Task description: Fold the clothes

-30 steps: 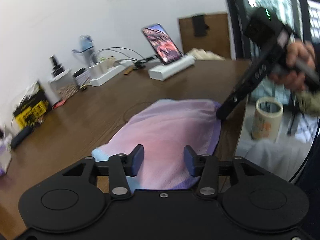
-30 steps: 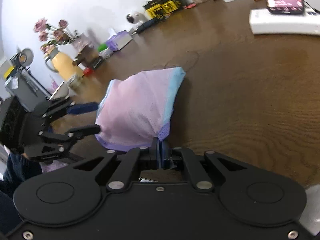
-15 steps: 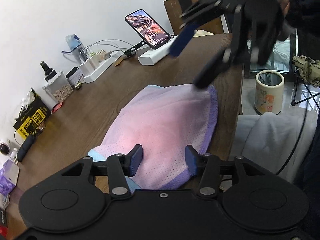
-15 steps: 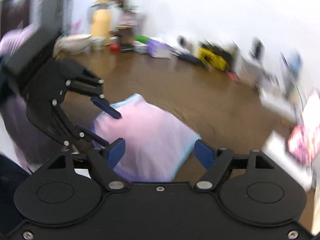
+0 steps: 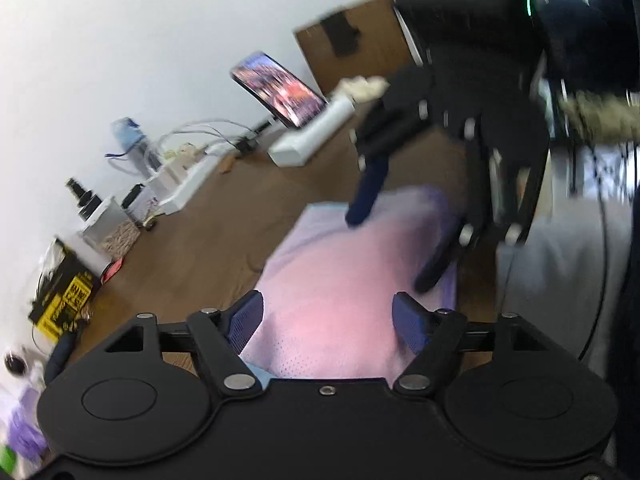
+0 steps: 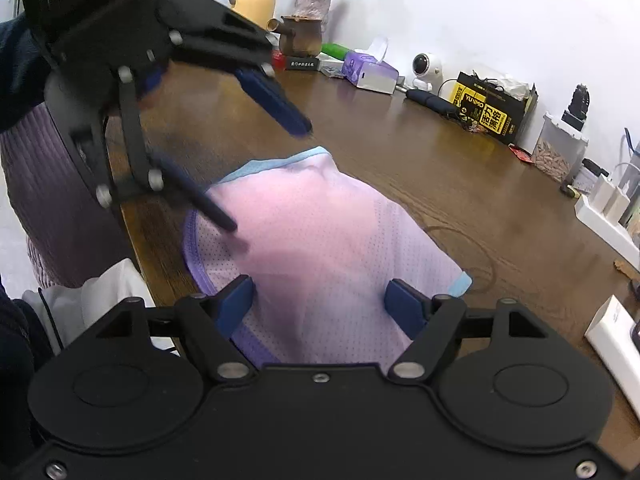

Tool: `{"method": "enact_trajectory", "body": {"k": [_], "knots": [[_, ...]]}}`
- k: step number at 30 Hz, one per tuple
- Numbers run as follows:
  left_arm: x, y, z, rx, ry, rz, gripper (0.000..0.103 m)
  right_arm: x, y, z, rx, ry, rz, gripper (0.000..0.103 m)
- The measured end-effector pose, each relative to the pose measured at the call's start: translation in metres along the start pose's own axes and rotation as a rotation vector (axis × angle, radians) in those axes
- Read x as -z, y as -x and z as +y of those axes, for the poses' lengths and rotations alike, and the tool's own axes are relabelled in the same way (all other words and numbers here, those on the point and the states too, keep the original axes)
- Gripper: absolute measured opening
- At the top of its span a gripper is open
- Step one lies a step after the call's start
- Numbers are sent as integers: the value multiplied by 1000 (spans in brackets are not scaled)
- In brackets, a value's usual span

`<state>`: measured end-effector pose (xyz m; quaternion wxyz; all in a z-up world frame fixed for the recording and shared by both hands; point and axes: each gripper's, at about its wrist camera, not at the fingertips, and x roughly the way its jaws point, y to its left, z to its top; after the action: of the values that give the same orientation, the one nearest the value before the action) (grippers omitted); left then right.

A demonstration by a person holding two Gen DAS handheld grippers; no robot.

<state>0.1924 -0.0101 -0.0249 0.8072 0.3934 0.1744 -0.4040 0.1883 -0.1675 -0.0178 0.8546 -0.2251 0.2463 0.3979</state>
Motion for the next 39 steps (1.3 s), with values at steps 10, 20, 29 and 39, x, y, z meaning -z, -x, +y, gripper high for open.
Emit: {"method": "enact_trajectory", "body": {"k": [10, 20, 29, 39], "knots": [[7, 0, -7, 15, 75, 19, 70, 1, 17, -20, -19, -2, -58, 79], [7, 8, 0, 38, 67, 32, 72, 10, -5, -29, -172, 46, -77, 70], [3, -3, 8, 80, 41, 35, 77, 16, 7, -24, -197, 38, -119, 33], [11, 18, -21, 60, 8, -8, 77, 32, 36, -4, -152, 111, -138, 80]]}}
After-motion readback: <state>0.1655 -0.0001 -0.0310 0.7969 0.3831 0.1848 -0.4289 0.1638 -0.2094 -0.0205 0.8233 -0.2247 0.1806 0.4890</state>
